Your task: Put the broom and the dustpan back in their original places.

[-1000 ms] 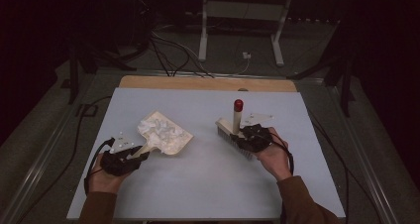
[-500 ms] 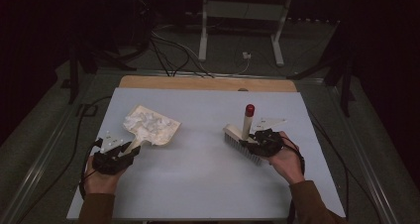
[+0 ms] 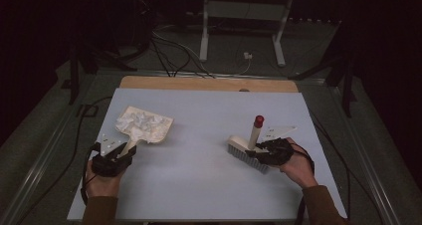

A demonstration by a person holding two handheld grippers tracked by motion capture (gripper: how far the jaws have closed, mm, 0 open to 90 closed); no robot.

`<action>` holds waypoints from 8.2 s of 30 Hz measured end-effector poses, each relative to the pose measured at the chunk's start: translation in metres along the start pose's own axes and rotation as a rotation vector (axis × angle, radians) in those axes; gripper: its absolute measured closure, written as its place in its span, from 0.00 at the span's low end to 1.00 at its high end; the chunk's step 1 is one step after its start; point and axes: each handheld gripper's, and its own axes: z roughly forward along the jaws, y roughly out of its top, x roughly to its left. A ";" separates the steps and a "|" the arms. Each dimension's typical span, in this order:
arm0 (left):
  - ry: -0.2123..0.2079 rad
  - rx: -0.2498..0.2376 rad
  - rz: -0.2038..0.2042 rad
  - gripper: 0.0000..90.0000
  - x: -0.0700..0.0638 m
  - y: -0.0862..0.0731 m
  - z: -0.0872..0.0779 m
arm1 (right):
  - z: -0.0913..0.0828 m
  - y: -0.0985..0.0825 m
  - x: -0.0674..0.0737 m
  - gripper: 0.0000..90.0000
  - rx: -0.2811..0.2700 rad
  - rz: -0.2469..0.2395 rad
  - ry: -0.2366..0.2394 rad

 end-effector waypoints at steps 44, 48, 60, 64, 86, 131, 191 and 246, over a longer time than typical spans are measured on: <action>0.046 -0.042 -0.074 0.74 -0.027 -0.008 -0.015 | -0.045 0.009 0.004 0.79 -0.117 0.039 -0.120; 0.061 -0.050 -0.082 0.74 -0.026 -0.007 -0.018 | -0.054 0.003 -0.001 0.79 -0.108 0.033 -0.070; 0.075 -0.039 -0.091 0.74 -0.025 -0.009 -0.018 | -0.076 -0.011 -0.008 0.79 -0.039 -0.007 0.087; 0.082 -0.033 -0.093 0.74 -0.026 -0.010 -0.017 | -0.082 -0.016 -0.011 0.79 -0.011 -0.018 0.136; 0.103 -0.009 -0.115 0.74 -0.026 -0.014 -0.007 | -0.051 -0.025 -0.040 0.76 0.011 0.057 0.164; 0.148 0.031 -0.118 0.74 -0.042 -0.019 0.023 | -0.003 -0.026 -0.063 0.66 0.077 0.179 -0.111; 0.178 0.118 -0.142 0.73 -0.055 -0.024 0.054 | 0.029 -0.041 -0.077 0.68 0.147 0.419 -0.286; -0.233 -0.238 -0.018 0.00 -0.024 0.017 0.003 | -0.017 -0.054 -0.022 0.00 -0.306 0.295 -0.319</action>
